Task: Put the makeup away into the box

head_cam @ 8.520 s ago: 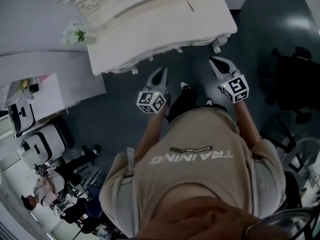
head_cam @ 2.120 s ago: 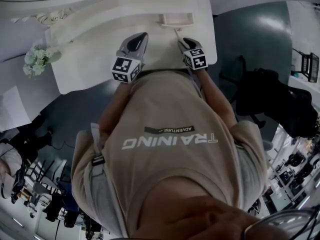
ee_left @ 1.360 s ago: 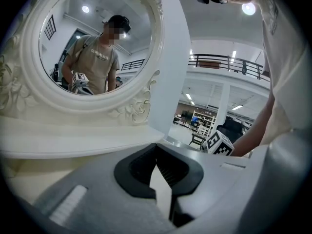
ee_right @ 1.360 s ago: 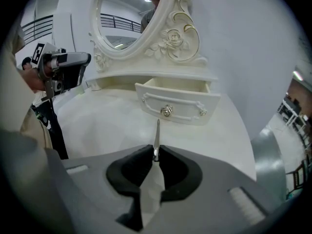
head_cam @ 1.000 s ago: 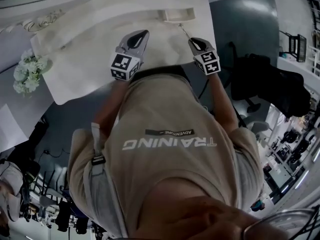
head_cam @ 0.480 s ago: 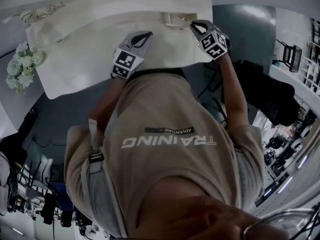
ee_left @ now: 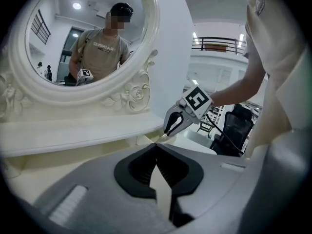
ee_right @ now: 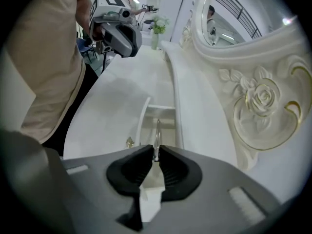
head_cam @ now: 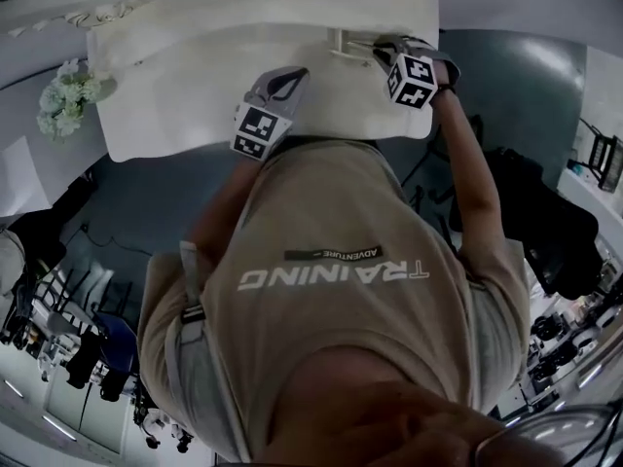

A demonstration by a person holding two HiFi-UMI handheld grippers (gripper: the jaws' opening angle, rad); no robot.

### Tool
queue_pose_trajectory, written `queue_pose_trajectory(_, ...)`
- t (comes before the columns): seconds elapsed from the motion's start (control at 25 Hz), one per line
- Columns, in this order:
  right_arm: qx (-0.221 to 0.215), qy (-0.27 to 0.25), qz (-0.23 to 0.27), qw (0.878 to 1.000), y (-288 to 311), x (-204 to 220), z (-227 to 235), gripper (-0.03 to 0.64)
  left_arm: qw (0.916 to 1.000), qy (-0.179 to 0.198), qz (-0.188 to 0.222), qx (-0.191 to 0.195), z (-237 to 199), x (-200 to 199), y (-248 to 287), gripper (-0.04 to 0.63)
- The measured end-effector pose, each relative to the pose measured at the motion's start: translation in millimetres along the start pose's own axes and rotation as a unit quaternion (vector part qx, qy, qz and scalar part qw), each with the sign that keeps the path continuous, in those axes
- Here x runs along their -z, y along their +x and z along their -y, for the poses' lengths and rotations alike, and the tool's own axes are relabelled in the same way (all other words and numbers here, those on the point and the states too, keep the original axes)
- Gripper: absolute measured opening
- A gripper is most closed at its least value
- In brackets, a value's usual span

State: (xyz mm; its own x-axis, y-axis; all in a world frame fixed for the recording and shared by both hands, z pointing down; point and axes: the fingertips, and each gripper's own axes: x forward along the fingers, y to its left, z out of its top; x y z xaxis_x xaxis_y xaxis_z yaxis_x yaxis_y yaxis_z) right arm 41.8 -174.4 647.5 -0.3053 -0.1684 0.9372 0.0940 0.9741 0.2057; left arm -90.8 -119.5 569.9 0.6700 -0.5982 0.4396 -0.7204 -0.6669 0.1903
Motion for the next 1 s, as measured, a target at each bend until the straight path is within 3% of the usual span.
queue_pose_trajectory(0.28, 0.034, 0.009, 0.070, 0.997, -7, 12, 8, 0.051, 0.9982, 0.023, -0.017, -0.052, 33, -14, 24, 0.008)
queue_pose_trajectory(0.44, 0.051, 0.018, 0.104, 0.993, -16, 16, 6, 0.076, 0.9972, 0.047, -0.036, -0.045, 55, -20, 39, 0.008)
queue_pose_trajectory(0.64, 0.104, 0.041, 0.144, 0.983, -26, 15, 11, 0.074, 0.9943, 0.088, -0.050, -0.037, 63, -30, 53, 0.007)
queue_pose_trajectory(0.84, 0.147, 0.144, 0.213, 0.955, -51, 39, 16, 0.005, 0.9955, 0.074, -0.050, -0.031, 74, -39, 80, 0.008)
queue_pose_trajectory(1.0, 0.173, 0.243, 0.274, 0.914, -66, 57, 8, 0.005, 0.9970, 0.039, -0.063, -0.025, 78, -24, 94, 0.007)
